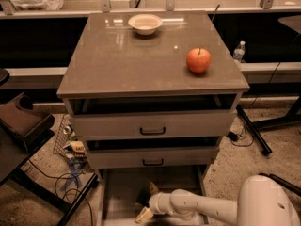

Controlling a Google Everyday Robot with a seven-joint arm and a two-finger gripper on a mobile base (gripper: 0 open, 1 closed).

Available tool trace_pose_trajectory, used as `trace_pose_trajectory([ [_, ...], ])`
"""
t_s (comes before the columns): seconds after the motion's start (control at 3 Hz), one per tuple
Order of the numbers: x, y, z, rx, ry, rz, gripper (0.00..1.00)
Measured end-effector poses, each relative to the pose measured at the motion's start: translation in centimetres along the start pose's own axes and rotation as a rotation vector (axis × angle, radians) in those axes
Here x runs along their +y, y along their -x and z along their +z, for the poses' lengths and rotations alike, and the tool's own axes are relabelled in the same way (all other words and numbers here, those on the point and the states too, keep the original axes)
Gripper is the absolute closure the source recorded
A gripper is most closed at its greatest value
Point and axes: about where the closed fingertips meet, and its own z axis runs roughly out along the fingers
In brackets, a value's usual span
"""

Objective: Pick sponge from bottom drawer and place on counter

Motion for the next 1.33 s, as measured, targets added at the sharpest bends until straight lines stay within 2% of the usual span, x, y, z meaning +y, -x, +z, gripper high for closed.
trace_pose_trajectory([
  [0.33, 0.1, -0.5, 1.1, 0.023, -0.001, -0.004, 0.00],
  [1.0, -0.1, -1.5, 2.6, 0.121, -0.007, -0.063, 0.44],
  [1.33, 0.1, -1.5, 2.7, 0.119, -0.004, -0.063, 0.36],
])
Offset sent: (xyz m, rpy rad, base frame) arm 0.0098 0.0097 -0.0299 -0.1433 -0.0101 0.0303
